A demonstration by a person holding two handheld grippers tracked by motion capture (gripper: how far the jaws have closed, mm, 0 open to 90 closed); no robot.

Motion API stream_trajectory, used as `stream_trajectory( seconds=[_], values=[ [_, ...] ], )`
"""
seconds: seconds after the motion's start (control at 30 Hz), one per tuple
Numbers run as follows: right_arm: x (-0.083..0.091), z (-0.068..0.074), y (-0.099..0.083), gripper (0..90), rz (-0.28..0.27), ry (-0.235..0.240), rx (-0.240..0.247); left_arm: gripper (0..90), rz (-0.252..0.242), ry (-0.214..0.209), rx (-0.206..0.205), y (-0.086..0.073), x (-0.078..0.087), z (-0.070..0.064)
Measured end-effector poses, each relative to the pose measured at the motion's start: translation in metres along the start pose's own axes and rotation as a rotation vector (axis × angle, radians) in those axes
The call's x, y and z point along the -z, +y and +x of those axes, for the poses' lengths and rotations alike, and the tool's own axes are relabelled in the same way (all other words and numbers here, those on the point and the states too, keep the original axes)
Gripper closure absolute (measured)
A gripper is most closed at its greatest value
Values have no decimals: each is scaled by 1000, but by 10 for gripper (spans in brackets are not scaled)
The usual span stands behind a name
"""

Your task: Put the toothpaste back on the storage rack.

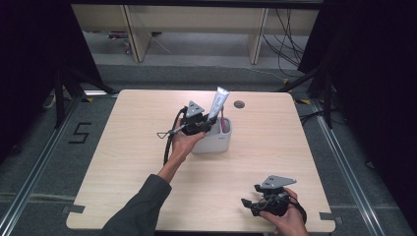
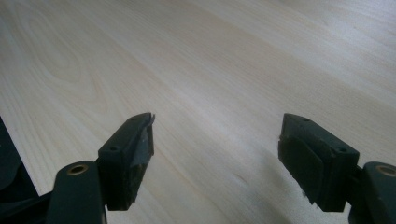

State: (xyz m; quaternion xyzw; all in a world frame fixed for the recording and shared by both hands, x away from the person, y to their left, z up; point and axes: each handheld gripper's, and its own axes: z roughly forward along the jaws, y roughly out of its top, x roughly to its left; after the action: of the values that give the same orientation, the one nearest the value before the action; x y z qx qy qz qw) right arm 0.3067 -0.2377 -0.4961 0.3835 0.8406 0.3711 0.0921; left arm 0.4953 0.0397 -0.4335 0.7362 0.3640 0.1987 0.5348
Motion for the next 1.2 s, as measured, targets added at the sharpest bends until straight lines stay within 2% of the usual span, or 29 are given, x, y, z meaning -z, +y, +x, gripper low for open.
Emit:
stream_trajectory(
  seconds=[0.07,0.13,0.33,0.4,0.43,0.47,0.53,0.57,0.6,0.7,0.73,0.83,0.9,1.0,1.03,1.2],
  values=[
    [0,0,0,277,-3,-1,-1,703,-2,4,5,-1,0,0],
    [0,0,0,277,-5,0,2,684,19,19,-12,-2,0,0],
    [0,0,0,277,-1,0,3,675,38,10,-15,-9,-1,1],
    [0,0,0,277,0,-1,3,637,33,7,-16,-8,-1,0],
    [0,0,0,277,0,-1,4,637,13,7,-10,-7,1,0],
    [0,0,0,277,-1,-1,4,615,-35,3,11,-1,7,0],
    [-1,-1,0,277,-3,2,12,559,-55,13,15,6,15,0],
    [-1,-2,0,277,-4,-3,24,523,-50,12,16,8,17,0],
    [0,0,0,277,0,-2,4,514,-52,11,16,9,20,0],
    [0,1,0,277,1,1,-3,492,-61,8,21,11,25,1],
    [0,0,0,277,-1,-3,1,470,-48,4,39,12,29,1],
    [0,0,0,277,-1,-3,1,414,-36,-1,45,12,33,3],
    [0,0,0,277,0,-4,1,377,-35,-35,84,12,41,5],
    [0,0,0,277,-5,-2,-1,330,-27,-34,81,13,50,4],
    [0,-1,0,277,-6,-1,12,314,-27,-39,84,13,52,5],
    [-1,-2,0,277,-8,-2,13,304,-37,-48,76,15,67,6]
  ],
)
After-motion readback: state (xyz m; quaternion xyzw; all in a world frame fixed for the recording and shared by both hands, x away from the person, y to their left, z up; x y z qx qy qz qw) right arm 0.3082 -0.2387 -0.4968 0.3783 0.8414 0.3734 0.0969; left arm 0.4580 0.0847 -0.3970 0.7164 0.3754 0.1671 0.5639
